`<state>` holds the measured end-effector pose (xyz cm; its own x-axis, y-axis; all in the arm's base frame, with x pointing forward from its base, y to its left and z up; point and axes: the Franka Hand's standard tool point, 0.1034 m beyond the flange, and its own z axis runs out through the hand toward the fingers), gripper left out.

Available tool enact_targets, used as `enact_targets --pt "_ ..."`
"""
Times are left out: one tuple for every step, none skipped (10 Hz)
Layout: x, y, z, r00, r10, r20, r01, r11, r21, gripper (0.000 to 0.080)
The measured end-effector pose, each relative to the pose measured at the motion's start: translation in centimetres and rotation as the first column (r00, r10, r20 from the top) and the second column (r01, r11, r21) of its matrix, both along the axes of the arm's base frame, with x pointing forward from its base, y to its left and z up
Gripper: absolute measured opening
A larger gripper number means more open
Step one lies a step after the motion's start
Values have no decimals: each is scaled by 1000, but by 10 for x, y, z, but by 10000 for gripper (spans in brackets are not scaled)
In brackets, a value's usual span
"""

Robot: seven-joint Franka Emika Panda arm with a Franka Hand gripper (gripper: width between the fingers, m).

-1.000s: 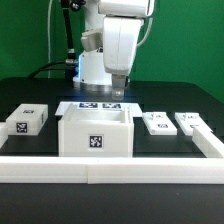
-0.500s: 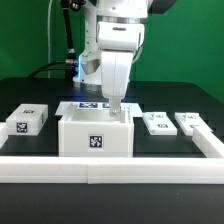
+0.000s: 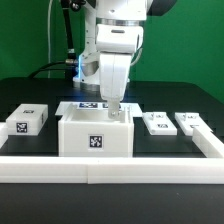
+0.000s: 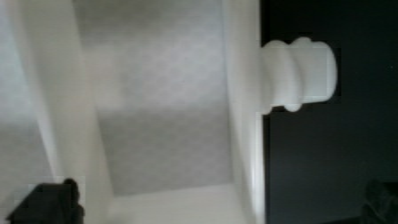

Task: Assemble cabinet

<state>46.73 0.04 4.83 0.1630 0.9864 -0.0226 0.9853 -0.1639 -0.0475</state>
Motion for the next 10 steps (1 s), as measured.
enact_targets --pt "-3 -1 -1 1000 5 -9 -5 1000 0 798" --pt "-11 -1 -6 1000 5 -17 -5 1000 2 798" --pt "-18 -1 -9 1000 5 -24 -5 1000 3 798" --pt "-21 -1 -11 1000 6 -29 -6 1000 3 798" --pt "-24 -1 -13 999 6 -35 -6 1000 4 798" --pt "-25 -1 -16 999 6 -40 -6 1000 5 798" --pt "-24 -1 -20 999 5 -45 -5 1000 6 798" --pt "-22 -1 -23 999 5 -48 -5 1000 8 798" --pt "-21 -1 -23 999 5 -47 -4 1000 8 666" --pt "-22 -1 -24 999 4 -48 -4 1000 8 526"
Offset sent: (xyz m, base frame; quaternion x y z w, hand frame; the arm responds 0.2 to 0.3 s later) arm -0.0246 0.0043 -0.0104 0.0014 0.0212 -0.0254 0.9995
